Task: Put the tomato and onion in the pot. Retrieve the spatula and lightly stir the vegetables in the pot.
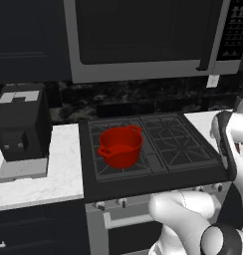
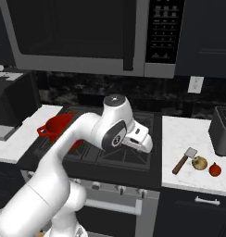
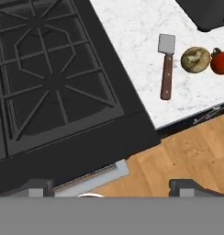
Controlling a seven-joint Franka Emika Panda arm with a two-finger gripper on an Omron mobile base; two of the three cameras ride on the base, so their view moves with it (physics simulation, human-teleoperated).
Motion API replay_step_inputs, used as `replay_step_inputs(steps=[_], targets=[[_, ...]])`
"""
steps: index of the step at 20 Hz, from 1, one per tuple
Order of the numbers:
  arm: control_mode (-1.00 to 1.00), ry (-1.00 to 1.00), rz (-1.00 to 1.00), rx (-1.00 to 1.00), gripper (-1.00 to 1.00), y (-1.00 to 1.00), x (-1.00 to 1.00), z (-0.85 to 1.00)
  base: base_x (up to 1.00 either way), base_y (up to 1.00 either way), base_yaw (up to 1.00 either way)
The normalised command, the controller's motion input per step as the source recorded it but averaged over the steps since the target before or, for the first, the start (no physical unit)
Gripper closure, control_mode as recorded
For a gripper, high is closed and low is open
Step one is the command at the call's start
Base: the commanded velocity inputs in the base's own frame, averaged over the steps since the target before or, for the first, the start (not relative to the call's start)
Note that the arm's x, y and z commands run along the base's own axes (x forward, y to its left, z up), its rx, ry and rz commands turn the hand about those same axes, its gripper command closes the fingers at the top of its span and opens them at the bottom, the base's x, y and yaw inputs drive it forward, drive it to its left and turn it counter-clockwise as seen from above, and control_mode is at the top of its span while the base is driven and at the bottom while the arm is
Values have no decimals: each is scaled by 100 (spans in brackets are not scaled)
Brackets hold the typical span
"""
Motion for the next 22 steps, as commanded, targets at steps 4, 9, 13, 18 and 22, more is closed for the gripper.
replay_step_inputs(steps=[4,9,13,18,22], targets=[[-100,8,-37,3,-100,-100,-1,-39,0,0,0],[-100,9,-51,17,-100,-100,11,-14,0,0,0],[-100,2,-35,26,-100,-100,34,0,0,0,0],[-100,0,-17,28,-100,-100,30,-6,0,0,0],[-100,0,0,12,-100,-99,49,-38,0,0,0]])
